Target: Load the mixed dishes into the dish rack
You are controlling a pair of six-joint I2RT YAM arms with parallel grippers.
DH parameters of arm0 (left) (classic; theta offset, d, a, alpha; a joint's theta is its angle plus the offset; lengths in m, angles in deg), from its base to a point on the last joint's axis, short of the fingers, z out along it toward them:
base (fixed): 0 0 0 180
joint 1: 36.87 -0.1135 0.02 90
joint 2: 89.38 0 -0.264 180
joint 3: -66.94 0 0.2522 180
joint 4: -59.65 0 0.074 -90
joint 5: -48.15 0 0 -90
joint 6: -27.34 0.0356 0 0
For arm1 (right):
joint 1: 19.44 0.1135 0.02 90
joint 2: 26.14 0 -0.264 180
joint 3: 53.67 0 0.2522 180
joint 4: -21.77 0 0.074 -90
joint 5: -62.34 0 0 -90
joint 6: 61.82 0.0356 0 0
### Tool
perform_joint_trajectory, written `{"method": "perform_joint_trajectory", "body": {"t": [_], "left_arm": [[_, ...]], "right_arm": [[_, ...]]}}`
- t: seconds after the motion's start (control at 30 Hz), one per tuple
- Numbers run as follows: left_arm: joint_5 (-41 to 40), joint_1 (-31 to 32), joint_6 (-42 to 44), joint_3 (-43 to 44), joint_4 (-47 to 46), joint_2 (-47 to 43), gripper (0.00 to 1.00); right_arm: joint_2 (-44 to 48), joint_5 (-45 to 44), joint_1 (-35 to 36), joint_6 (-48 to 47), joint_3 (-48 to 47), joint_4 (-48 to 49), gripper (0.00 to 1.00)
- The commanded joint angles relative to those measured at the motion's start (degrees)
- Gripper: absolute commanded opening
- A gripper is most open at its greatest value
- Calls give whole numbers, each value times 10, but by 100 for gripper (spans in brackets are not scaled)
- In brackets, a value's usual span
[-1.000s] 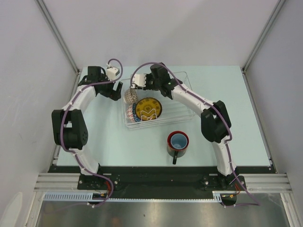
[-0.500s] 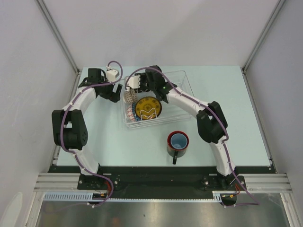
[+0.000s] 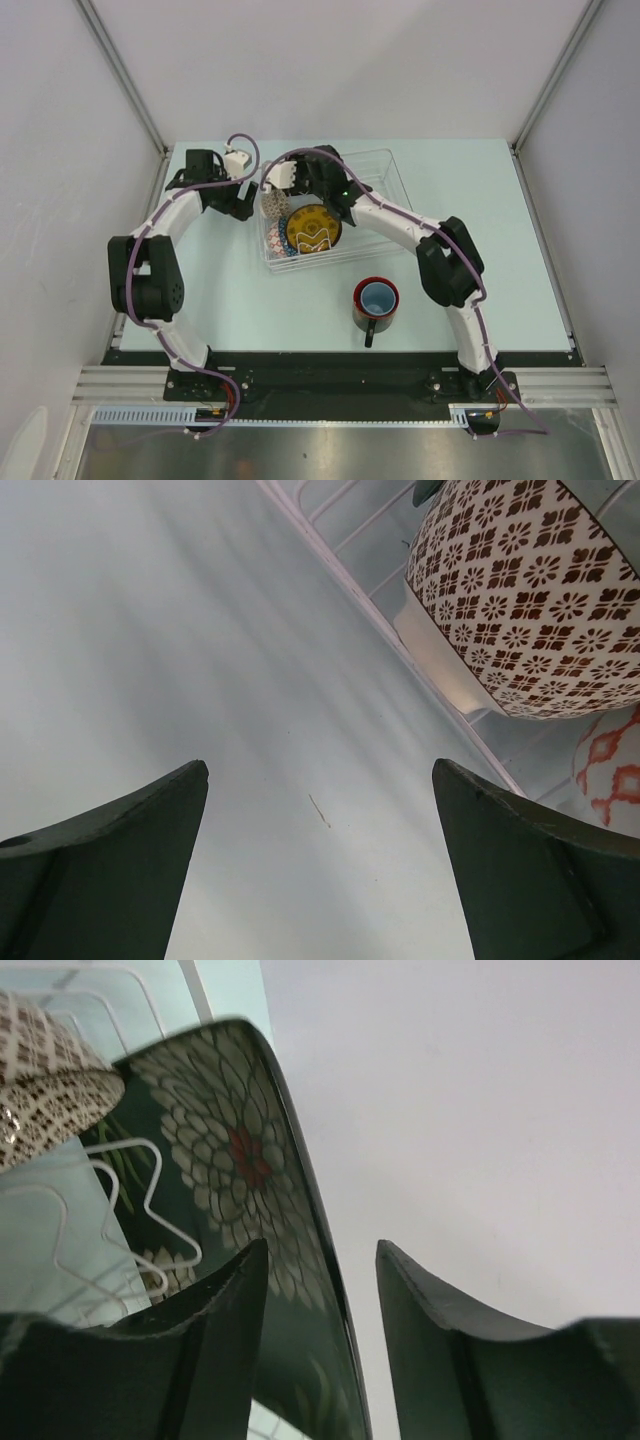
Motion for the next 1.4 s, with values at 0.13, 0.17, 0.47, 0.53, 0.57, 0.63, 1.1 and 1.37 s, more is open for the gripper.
{"method": "perform_joint_trajectory", "body": {"t": [0.13,0.17,0.47,0.53,0.57,0.63,1.1,1.37], "left_arm": [[19,3,0,-4,6,-51,100],[21,2,0,-5,11,-56,100],[54,-24,2,-31,87,-131,100],[69,-24,0,-55,114,-166,100],[74,-23,-1,-63,123,-179,100],[89,-23,-7,-88,157,-217,100],[94,51,-27,-193,193,-334,100],[79,61,-27,-228,171,-353,100]], "right_arm": [[202,-111,-23,178,103,53,78],[217,-119,-26,199,114,53,81],[197,-256,-163,481,75,-196,81],[189,-257,-189,545,78,-243,79],[193,-248,-196,566,97,-251,79],[208,-223,-214,599,121,-259,76],[250,-67,-244,734,226,-324,58],[295,-50,-236,751,294,-346,51]]}}
